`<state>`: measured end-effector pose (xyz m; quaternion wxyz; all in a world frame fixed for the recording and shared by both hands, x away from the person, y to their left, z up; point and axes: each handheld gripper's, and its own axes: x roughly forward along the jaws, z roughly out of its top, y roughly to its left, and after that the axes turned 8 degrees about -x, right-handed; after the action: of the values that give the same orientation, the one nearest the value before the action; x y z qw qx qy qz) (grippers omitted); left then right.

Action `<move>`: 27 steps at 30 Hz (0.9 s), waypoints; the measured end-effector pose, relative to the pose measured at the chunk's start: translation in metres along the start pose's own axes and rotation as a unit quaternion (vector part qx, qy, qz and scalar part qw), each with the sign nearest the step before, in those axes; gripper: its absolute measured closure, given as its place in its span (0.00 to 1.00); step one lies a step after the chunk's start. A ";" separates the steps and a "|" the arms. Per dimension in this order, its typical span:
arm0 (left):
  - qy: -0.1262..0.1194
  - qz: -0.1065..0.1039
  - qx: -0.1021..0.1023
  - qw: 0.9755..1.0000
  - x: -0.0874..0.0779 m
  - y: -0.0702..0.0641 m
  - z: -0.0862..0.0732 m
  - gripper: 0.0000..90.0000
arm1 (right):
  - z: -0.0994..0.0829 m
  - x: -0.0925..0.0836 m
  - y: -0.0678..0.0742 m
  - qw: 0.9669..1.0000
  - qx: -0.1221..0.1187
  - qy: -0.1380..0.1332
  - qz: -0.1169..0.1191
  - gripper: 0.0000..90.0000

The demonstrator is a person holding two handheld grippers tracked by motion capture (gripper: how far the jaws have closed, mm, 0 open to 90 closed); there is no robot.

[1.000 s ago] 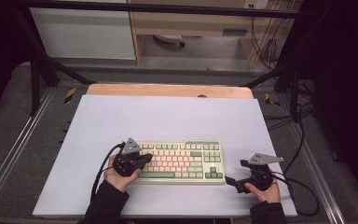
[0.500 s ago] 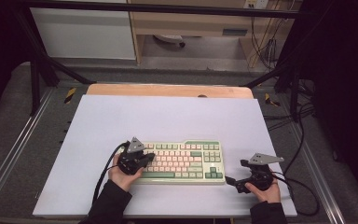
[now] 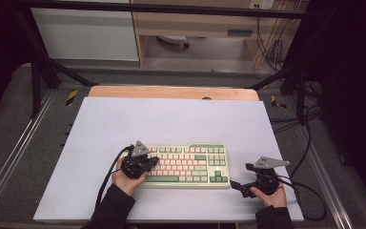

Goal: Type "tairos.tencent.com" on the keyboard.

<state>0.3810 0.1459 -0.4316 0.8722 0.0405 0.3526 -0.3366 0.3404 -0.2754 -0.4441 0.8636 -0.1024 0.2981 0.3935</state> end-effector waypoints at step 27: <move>-0.009 -0.012 0.015 1.000 -0.027 -0.003 0.003 1.00 | 0.000 0.000 0.000 1.000 0.000 0.001 0.001 0.01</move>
<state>0.3665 0.1585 -0.4115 0.8703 0.0460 0.3406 -0.3527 0.3403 -0.2752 -0.4442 0.8631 -0.1023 0.2991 0.3938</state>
